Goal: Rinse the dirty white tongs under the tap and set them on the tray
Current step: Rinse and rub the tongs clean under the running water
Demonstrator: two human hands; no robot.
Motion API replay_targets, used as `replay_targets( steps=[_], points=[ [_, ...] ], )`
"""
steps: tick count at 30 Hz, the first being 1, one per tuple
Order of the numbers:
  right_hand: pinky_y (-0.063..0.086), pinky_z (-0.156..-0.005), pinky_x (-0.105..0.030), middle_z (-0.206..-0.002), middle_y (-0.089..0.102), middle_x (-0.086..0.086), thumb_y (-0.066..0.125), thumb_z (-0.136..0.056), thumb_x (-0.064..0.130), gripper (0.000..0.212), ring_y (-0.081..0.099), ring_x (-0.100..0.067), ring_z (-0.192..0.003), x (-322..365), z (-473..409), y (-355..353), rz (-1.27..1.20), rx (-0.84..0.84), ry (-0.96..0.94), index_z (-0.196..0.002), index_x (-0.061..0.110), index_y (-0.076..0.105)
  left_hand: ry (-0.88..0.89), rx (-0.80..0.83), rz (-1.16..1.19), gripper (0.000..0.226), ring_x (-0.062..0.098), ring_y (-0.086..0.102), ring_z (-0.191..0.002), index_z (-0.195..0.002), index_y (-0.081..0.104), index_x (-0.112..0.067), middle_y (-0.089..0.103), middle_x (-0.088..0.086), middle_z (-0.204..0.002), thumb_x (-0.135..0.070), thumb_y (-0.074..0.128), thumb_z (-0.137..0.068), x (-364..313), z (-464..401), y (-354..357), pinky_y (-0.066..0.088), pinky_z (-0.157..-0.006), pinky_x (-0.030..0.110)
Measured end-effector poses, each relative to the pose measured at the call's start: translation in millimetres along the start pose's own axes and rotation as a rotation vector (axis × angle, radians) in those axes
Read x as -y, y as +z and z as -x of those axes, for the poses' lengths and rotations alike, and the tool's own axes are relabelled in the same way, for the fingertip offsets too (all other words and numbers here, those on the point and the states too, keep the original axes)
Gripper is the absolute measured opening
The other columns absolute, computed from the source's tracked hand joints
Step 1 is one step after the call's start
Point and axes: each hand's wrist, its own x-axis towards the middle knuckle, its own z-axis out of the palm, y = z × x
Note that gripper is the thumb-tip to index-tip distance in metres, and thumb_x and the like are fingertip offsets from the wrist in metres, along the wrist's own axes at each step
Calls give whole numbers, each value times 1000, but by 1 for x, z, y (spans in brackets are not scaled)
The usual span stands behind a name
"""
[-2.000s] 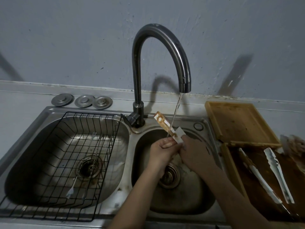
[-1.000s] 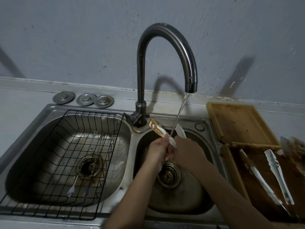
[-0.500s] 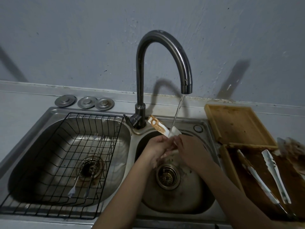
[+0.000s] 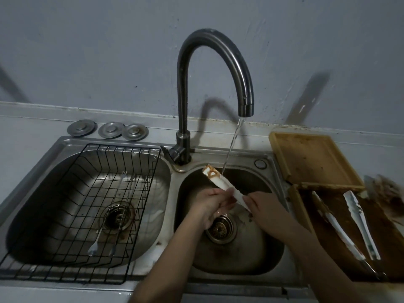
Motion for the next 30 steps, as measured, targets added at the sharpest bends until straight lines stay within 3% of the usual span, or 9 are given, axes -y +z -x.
replay_targets(
  steps=[3,6,9,12,14,18,21,25,30],
  points=[
    [36,-58,-18,-63,47,11,37,-99,28,36,44,2,-58,-3,2,0,55,63,-21,-65,25,49,-100,32,118,34,20,73,-80,-114,58,5,73,18,-92,-13,64,-86,5,-2,-10,61,-66,26],
    [37,-58,-18,-70,53,4,35,-99,31,35,48,-3,-61,-2,2,4,67,68,2,-85,14,62,-164,40,181,28,23,70,-84,-99,62,1,75,16,-81,-25,52,-94,4,-4,-15,60,-70,28],
    [34,-55,-16,-65,46,10,34,-99,32,33,47,-1,-59,3,-3,8,85,36,2,-85,18,60,-137,-9,123,35,20,69,-84,-94,61,-1,73,14,-78,-33,45,-97,1,-6,-11,58,-71,29],
    [30,-51,-14,-63,44,11,33,-100,33,35,44,0,-56,4,-8,9,129,23,11,-88,17,62,-94,4,-11,20,16,72,-72,-104,58,-2,70,13,-84,-18,55,-93,-1,-5,-8,60,-65,27],
    [30,-52,-15,-63,43,11,33,-100,33,33,44,0,-56,3,-8,7,124,47,12,-84,19,59,-93,25,-62,14,14,72,-64,-98,58,-2,71,12,-77,-14,58,-91,-4,-5,-10,60,-62,26],
    [33,-58,-18,-62,45,10,35,-99,32,38,46,-1,-58,-1,-4,4,83,69,-17,-63,28,43,-104,-100,-17,45,12,60,-36,-78,57,2,63,8,-44,-34,42,-99,-19,-13,-23,57,-46,23],
    [36,-63,-21,-63,46,9,36,-99,33,39,47,-5,-61,-3,0,0,75,100,-27,-60,32,40,-82,-173,-80,45,14,61,-38,-77,60,1,64,9,-48,-37,44,-97,-23,-18,-33,55,-42,23],
    [36,-65,-21,-65,45,10,37,-98,35,38,47,-4,-63,-3,1,-2,120,135,-21,-60,33,37,-104,-118,-250,36,12,68,-50,-86,62,-1,69,4,-53,-36,53,-94,-18,-20,-33,56,-48,23],
    [47,-77,-31,-72,51,5,38,-97,37,34,56,-13,-74,-6,7,-8,118,173,-1,-66,28,46,-159,-29,-405,30,10,70,-65,-95,64,-6,73,4,-73,-34,67,-84,-19,-21,-38,57,-55,20]
  ],
)
